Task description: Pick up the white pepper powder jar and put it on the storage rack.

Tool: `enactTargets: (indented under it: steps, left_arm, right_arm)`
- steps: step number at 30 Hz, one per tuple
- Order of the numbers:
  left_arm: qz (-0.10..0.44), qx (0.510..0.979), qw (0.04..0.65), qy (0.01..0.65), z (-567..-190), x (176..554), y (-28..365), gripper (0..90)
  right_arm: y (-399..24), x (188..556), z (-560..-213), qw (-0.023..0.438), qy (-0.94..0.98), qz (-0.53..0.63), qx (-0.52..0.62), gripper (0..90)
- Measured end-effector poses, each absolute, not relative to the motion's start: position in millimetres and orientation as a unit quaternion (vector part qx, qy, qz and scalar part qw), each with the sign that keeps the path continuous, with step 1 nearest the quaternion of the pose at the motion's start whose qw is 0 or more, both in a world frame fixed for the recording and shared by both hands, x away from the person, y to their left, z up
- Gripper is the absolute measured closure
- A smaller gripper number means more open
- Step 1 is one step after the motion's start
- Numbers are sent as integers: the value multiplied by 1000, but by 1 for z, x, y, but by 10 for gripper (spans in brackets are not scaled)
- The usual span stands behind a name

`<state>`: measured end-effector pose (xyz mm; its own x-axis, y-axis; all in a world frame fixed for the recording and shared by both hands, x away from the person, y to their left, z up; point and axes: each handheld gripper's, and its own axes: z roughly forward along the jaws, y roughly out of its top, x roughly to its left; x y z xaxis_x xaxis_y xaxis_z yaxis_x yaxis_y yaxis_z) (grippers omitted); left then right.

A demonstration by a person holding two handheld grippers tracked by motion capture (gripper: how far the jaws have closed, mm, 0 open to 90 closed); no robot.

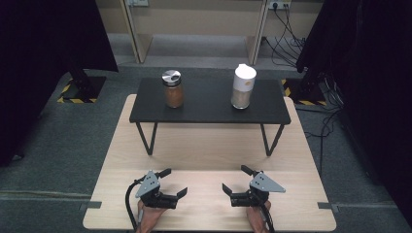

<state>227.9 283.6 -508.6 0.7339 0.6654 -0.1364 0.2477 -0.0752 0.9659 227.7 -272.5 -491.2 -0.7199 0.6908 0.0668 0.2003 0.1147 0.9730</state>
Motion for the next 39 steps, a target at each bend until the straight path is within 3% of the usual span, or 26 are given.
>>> enactTargets:
  steps: [13, 39]
  left_arm:
    - [172, 709, 602, 326, -509, 228, 284, 27]
    - [172, 710, 599, 328, -508, 228, 284, 26]
  right_arm:
    - [-277, 232, -496, 191, 713, 591, 326, 6]
    - [-268, 229, -491, 211, 732, 572, 304, 6]
